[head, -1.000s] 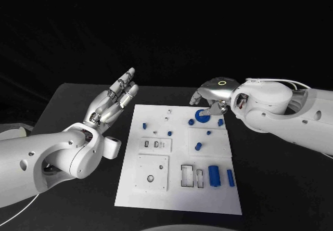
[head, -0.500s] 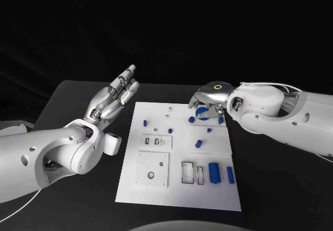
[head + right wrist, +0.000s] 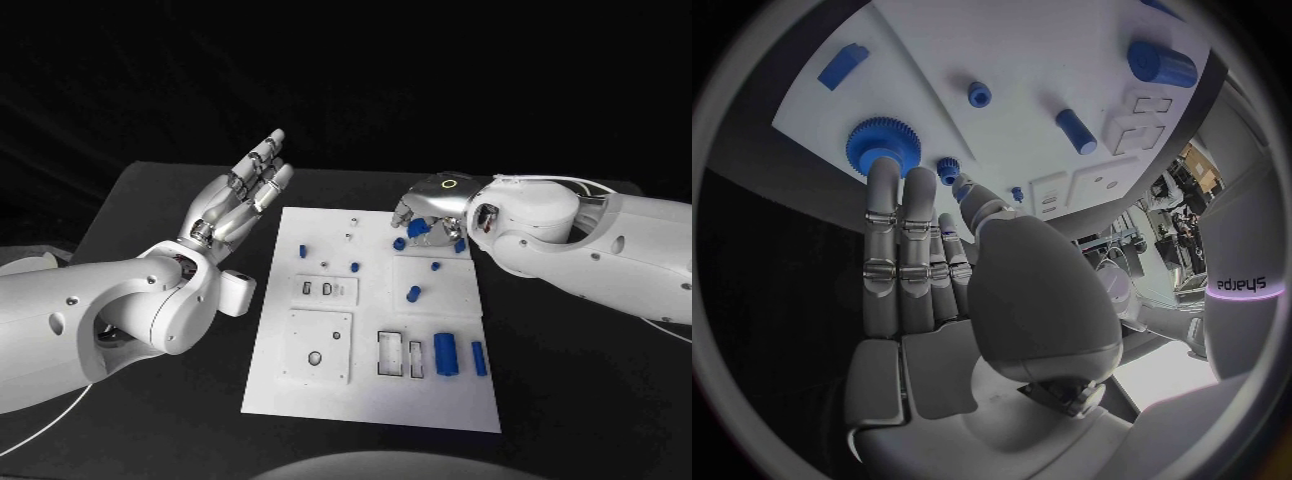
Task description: Assemble the parts on the task board
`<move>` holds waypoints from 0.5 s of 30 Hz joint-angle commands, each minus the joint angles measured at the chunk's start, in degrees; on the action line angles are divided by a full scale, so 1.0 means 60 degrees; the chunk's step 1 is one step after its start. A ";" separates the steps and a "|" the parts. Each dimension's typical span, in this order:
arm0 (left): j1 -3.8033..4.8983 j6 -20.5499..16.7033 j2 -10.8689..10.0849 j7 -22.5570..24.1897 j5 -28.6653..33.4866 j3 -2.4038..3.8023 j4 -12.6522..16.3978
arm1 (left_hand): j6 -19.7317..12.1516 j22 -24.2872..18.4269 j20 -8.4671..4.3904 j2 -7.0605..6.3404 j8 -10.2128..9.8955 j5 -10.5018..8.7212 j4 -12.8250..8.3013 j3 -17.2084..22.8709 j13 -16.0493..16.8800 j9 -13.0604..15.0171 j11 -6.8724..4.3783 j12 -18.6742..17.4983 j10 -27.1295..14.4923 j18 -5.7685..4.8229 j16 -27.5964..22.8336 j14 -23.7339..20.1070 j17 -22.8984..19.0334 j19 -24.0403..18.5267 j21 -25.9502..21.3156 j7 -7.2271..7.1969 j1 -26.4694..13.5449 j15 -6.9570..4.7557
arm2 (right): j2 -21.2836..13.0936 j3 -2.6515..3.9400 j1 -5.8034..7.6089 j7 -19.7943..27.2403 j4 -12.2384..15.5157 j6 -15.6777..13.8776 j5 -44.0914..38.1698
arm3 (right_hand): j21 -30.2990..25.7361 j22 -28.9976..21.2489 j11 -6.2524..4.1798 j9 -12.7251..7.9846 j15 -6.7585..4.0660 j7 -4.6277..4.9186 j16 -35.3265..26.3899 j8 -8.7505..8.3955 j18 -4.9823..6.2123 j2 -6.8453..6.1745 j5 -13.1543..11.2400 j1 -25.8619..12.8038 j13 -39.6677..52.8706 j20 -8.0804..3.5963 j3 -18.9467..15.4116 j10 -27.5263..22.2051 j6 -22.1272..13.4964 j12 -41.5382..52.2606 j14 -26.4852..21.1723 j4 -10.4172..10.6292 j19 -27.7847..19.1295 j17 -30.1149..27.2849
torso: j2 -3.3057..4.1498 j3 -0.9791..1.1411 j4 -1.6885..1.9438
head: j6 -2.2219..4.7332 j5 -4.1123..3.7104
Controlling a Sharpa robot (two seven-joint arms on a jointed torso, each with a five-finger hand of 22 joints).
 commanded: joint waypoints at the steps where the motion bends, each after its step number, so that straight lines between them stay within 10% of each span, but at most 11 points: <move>1: 0.0016 0.0259 0.0004 0.0025 0.0039 0.0003 0.0036 | 0.0000 -0.0009 0.0054 -0.0002 0.0033 0.0054 -0.0015 0.0056 0.0009 0.0006 0.0078 0.0014 0.0016 0.0086 -0.0041 -0.0088 -0.0016 -0.0042 0.0012 0.0091 0.0109 0.0004 | 0.0087 0.0006 -0.0051 0.0144 -0.0154 -0.0299 -0.0183 | 0.0059 0.0037 -0.0018 0.0026 0.0015 -0.0013 0.0037 0.0032 0.0084 -0.0083 -0.0069 -0.0050 -0.0006 -0.0013 0.0037 0.0072 0.0100 -0.0067 -0.0080 0.0027 -0.0101 0.0011 | -0.0009 0.0008 -0.0006 | 0.0002 0.0033; 15: 0.0016 0.0348 -0.0033 -0.0096 0.0045 0.0001 0.0080 | -0.0080 -0.0010 0.0070 -0.0040 0.0018 0.0044 -0.0021 0.0079 0.0012 -0.0005 0.0151 0.0034 0.0020 0.0086 -0.0042 -0.0102 -0.0020 -0.0051 0.0009 0.0182 0.0233 0.0011 | 0.0423 0.0007 -0.0180 0.0374 -0.0682 -0.0505 -0.0164 | 0.0026 0.0179 0.0034 0.0054 0.0068 0.0042 -0.0092 -0.0011 0.0074 -0.0045 0.0127 -0.0056 0.0011 0.0015 0.0178 0.0022 0.0212 -0.0226 -0.0306 0.0064 -0.0346 -0.0006 | -0.0004 -0.0005 0.0000 | -0.0136 0.0062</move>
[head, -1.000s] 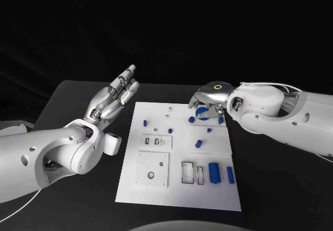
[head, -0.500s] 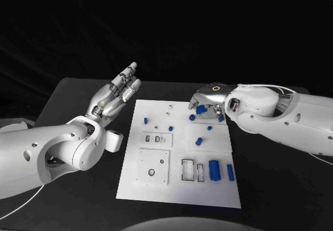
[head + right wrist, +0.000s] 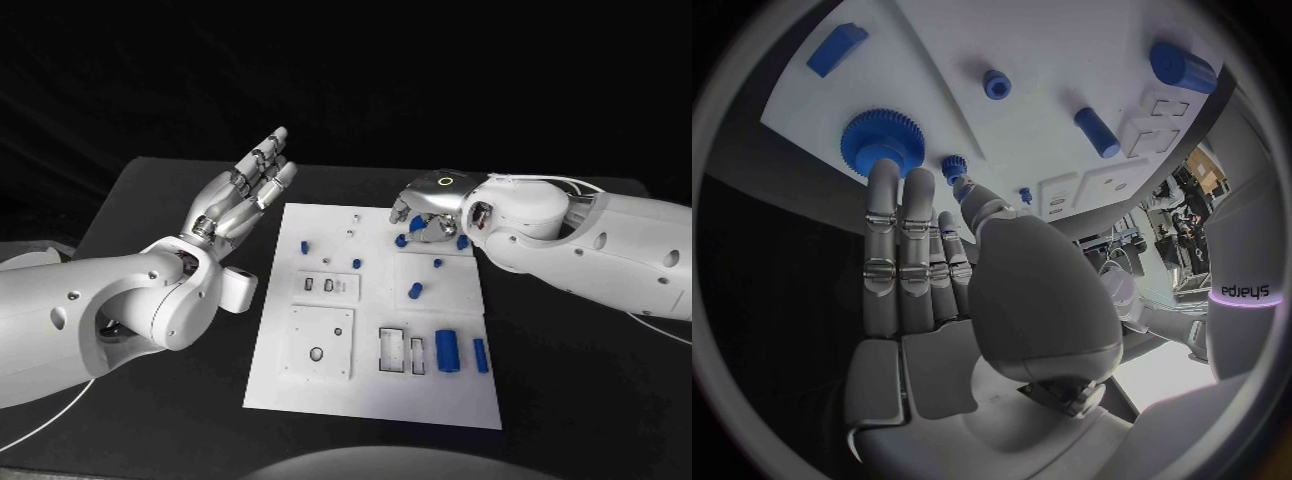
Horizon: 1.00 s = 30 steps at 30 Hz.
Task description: Assemble the parts on the task board
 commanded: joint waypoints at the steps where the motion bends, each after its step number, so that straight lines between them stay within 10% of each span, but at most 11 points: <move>1: 0.0016 0.0271 -0.0003 -0.0003 -0.0001 0.0003 0.0036 | -0.0013 -0.0011 0.0036 -0.0022 0.0018 0.0044 0.0005 0.0054 0.0013 -0.0004 0.0082 0.0035 0.0016 0.0087 -0.0042 -0.0045 -0.0010 -0.0017 0.0009 0.0044 0.0114 0.0014 | 0.0039 0.0006 -0.0018 0.0165 -0.0085 -0.0156 -0.0113 | 0.0027 0.0026 0.0039 0.0013 0.0009 0.0013 -0.0049 -0.0010 0.0074 -0.0005 0.0071 -0.0023 0.0014 -0.0010 0.0068 0.0045 0.0090 -0.0036 -0.0066 0.0002 -0.0089 -0.0013 | -0.0004 -0.0008 -0.0007 | -0.0049 0.0009; 30: 0.0014 0.0593 0.0128 -0.0288 0.0003 -0.0003 -0.0153 | 0.0094 -0.0011 0.0073 -0.0017 0.0045 0.0079 0.0006 0.0094 0.0016 0.0016 0.0163 0.0056 0.0019 0.0087 -0.0041 -0.0045 -0.0010 -0.0020 0.0009 0.0179 0.0230 0.0062 | 0.0065 0.0009 -0.0309 0.0395 -0.0331 -0.0014 0.0241 | 0.0063 0.0301 0.0097 -0.0030 0.0040 0.0101 -0.0106 -0.0211 0.0095 -0.0095 0.0354 -0.0026 0.0003 0.0044 0.0281 0.0269 -0.0015 -0.0137 -0.0093 0.0017 -0.0213 0.0012 | -0.0038 -0.0008 -0.0018 | -0.0196 0.0044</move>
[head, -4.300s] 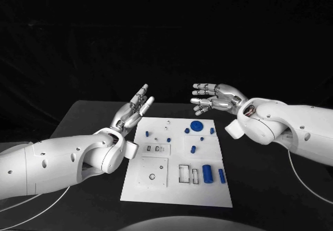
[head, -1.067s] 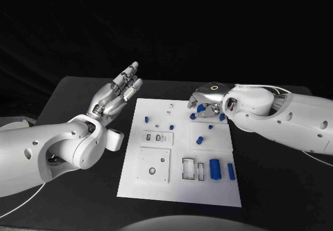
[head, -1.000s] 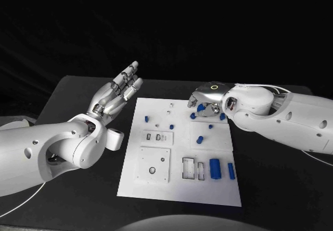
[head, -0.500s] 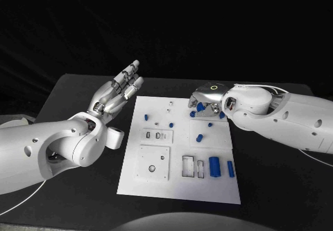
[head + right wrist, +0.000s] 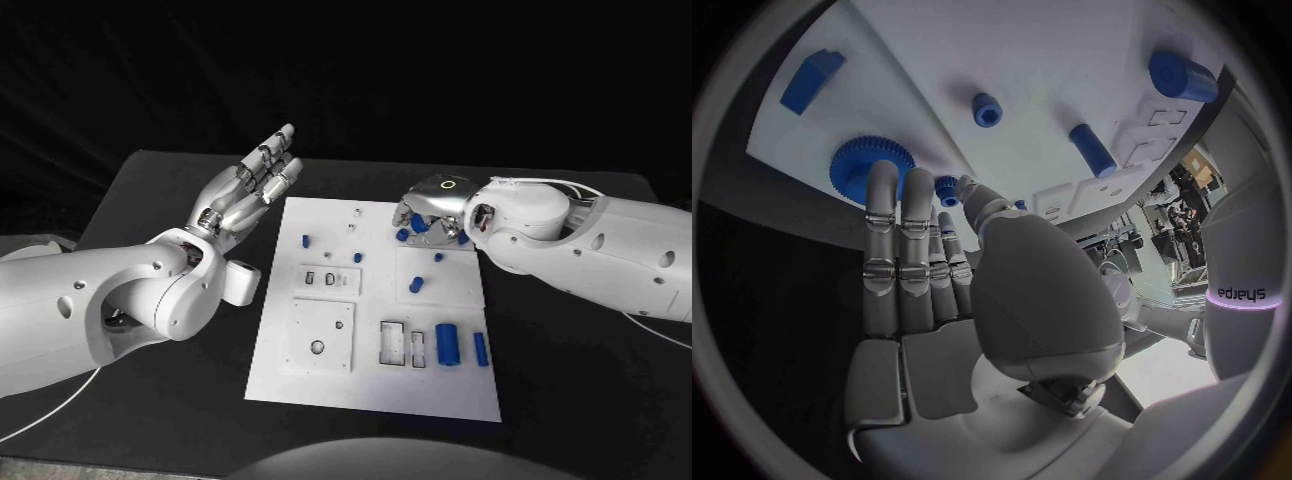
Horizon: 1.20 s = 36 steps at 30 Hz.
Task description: Assemble the parts on the task board
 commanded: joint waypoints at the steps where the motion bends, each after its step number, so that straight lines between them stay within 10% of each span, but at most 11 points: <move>1: 0.0014 0.0355 0.0029 -0.0063 -0.0013 0.0001 -0.0025 | 0.0022 -0.0011 0.0076 0.0028 0.0048 0.0044 0.0008 0.0043 0.0009 0.0020 0.0067 0.0058 -0.0012 0.0087 -0.0041 -0.0013 -0.0012 -0.0020 0.0010 0.0104 0.0110 0.0033 | 0.0022 0.0007 -0.0010 0.0039 -0.0060 0.0037 0.0085 | 0.0067 0.0036 0.0005 0.0000 -0.0002 -0.0026 -0.0058 -0.0037 0.0097 0.0012 0.0092 0.0160 -0.0012 -0.0027 0.0094 0.0050 -0.0015 -0.0053 -0.0065 -0.0017 -0.0085 0.0016 | -0.0003 -0.0003 0.0010 | -0.0008 -0.0023; 36: 0.0008 0.0817 0.0049 -0.0678 -0.0012 -0.0006 -0.0340 | -0.0092 -0.0025 0.0164 0.0107 0.0027 0.0044 0.0022 0.0045 0.0005 0.0003 0.0269 0.0050 -0.0020 0.0081 -0.0037 -0.0002 -0.0008 -0.0067 -0.0021 -0.0034 0.0085 0.0203 | 0.0350 0.0010 -0.0265 0.0215 -0.0522 -0.1108 0.0324 | 0.0491 0.0739 -0.0235 0.0738 -0.0186 -0.0259 0.0294 0.0695 0.0102 0.0320 -0.0121 0.0382 0.0070 -0.0195 0.0667 0.1482 0.1452 0.0344 0.0309 -0.0178 -0.0008 0.0275 | -0.0011 -0.0011 -0.0004 | -0.0274 -0.0007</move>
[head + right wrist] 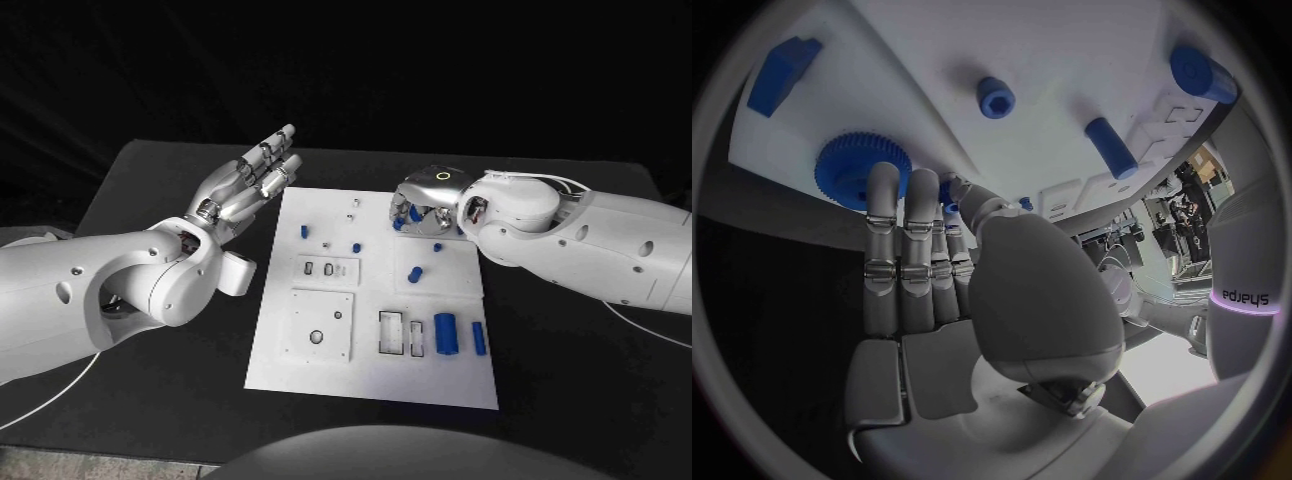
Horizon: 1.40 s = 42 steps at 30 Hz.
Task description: Assemble the parts on the task board
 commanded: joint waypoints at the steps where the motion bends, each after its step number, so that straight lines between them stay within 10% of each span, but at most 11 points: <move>1: 0.0008 0.0250 -0.0006 0.0018 -0.0016 0.0001 -0.0003 | -0.0066 -0.0009 0.0099 0.0075 0.0027 0.0051 0.0021 0.0047 0.0008 -0.0010 0.0068 0.0012 0.0013 0.0081 -0.0037 -0.0002 -0.0009 0.0002 -0.0021 -0.0008 0.0054 0.0065 | -0.0005 0.0009 -0.0006 0.0079 0.0028 -0.0506 0.0165 | 0.0079 0.0066 -0.0014 0.0180 -0.0001 0.0009 0.0082 0.0105 0.0101 0.0141 0.0109 0.0179 0.0028 -0.0063 0.0029 0.0184 0.0166 0.0072 0.0093 -0.0050 0.0000 0.0020 | -0.0001 0.0001 -0.0009 | 0.0006 0.0042; 14: 0.0007 0.0182 -0.0065 -0.0039 -0.0016 -0.0002 0.0029 | -0.0044 0.0000 0.0146 0.0018 0.0040 0.0286 -0.0085 0.0127 0.0014 -0.0003 0.0113 0.0050 0.0026 0.0092 -0.0029 0.0019 -0.0002 0.0021 -0.0003 0.0039 0.0298 0.0099 | 0.0473 0.0071 0.0439 -0.0274 0.0107 -0.0111 0.0645 | 0.0166 0.0208 0.0018 0.0279 0.0024 0.0049 0.0112 0.0094 0.0091 0.0115 0.0066 0.0001 -0.0026 -0.0047 -0.0036 0.0279 0.0150 -0.0015 0.0149 0.0040 0.0004 0.0049 | 0.0052 -0.0053 0.0037 | 0.0153 0.0224; 30: 0.0006 0.0160 0.0007 0.0036 -0.0016 -0.0003 0.0013 | -0.0014 0.0004 0.0151 0.0020 0.0047 0.0280 -0.0058 0.0137 0.0020 0.0002 0.0119 0.0079 0.0035 0.0094 -0.0027 0.0027 0.0001 0.0030 0.0005 0.0054 0.0322 0.0101 | 0.1964 0.0198 0.0504 -0.0561 -0.1548 0.0170 0.1019 | 0.0168 0.0279 0.0066 0.0293 0.0044 0.0073 0.0101 -0.0010 0.0090 0.0069 -0.0007 -0.0134 -0.0055 -0.0029 -0.0062 0.0209 0.0008 -0.0140 0.0115 0.0131 -0.0052 0.0060 | 0.0212 -0.0136 0.0097 | 0.0253 0.0176; 42: 0.0006 0.0188 0.0055 0.0021 -0.0016 -0.0003 -0.0038 | -0.0005 0.0005 0.0154 0.0026 0.0050 0.0292 -0.0047 0.0141 0.0019 0.0004 0.0127 0.0078 0.0037 0.0094 -0.0027 0.0028 0.0002 0.0032 0.0007 0.0064 0.0326 0.0100 | 0.2098 0.0214 0.0460 -0.0624 -0.1841 -0.0199 0.1010 | 0.0175 0.0306 0.0093 0.0297 0.0038 0.0079 0.0111 -0.0044 0.0095 0.0058 0.0038 -0.0154 -0.0057 -0.0028 -0.0054 0.0194 -0.0034 -0.0174 0.0119 0.0145 -0.0060 0.0070 | 0.0197 -0.0136 0.0090 | 0.0245 0.0203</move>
